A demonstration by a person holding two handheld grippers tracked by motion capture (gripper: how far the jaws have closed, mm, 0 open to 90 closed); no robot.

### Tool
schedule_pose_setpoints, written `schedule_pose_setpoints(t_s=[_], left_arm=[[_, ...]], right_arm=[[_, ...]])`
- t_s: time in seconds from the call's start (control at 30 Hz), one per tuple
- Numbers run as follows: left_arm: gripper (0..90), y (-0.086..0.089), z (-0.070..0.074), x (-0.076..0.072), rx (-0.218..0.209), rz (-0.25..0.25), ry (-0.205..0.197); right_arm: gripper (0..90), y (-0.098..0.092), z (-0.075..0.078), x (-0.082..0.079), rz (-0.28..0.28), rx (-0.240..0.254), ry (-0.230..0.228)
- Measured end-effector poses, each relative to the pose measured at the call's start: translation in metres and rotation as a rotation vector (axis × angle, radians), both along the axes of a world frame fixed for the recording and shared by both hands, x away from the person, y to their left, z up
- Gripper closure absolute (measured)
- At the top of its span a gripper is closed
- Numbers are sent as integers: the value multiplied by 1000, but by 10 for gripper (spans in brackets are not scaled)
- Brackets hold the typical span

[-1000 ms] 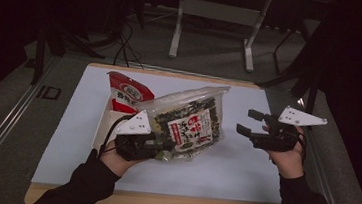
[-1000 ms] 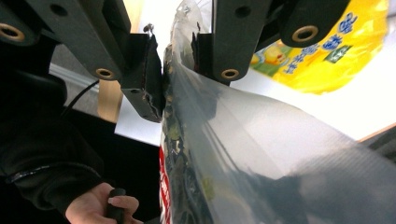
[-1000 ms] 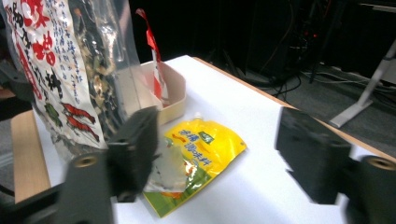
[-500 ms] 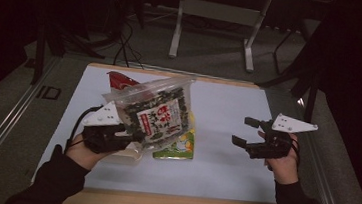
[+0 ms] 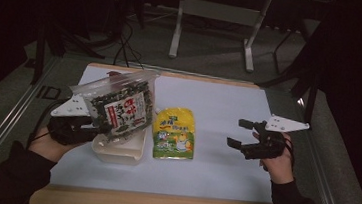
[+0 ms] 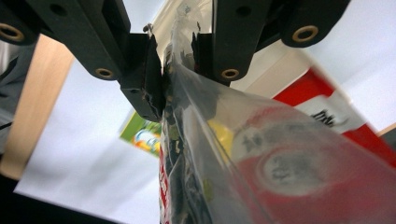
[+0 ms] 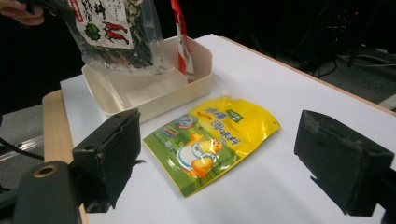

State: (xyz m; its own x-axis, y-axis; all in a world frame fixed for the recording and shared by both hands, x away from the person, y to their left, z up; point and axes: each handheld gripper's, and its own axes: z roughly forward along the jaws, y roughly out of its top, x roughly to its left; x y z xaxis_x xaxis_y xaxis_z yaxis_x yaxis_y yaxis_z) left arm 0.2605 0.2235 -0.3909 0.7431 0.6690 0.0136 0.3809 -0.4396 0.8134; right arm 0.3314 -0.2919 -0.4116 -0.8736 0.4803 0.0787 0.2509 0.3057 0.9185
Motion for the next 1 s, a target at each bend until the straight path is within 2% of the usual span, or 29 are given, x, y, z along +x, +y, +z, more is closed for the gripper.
schedule_pose_setpoints(t_s=[0.07, 0.1, 0.27, 0.37, 0.47, 0.53, 0.67, 0.7, 0.73, 0.8, 0.83, 0.93, 1.0], left_arm=[[751, 2, -1, 1, 10, 14, -3], [751, 6, -3, 3, 36, 28, 3], [750, 9, -8, 13, 47, 51, 26], [750, 6, -7, 14, 51, 51, 22], [750, -1, 3, 12, 89, 29, -9], [750, -1, 6, 13, 83, 25, -11], [750, 1, 2, 16, 120, 47, -18], [750, 2, -1, 17, 105, 48, -6], [750, 2, -3, 19, 106, 46, 11], [750, 2, -6, 20, 106, 53, 14], [750, 1, -11, 23, 108, 50, 36], [750, -1, -18, 27, 120, 49, 68], [750, -1, -21, 29, 117, 52, 77]], right_arm=[[143, 0, 1, 0, 4, 2, 0], [143, 0, 1, -1, 6, 1, -1], [143, 0, 1, -1, 4, 2, -2], [143, 0, 0, -1, 5, -1, -1], [145, 0, -1, 0, 6, -8, 4], [145, -1, -2, 0, 6, -1, 5], [146, 0, -3, 0, 11, -1, 6], [145, 0, -4, 0, 11, -3, 7], [145, 0, -4, -1, 13, -4, 9], [146, 1, -4, -1, 15, -6, 11], [145, 1, -4, -1, 16, -13, 11], [146, 0, -3, 0, 14, -10, 13], [146, 0, -3, 0, 13, -13, 9]])
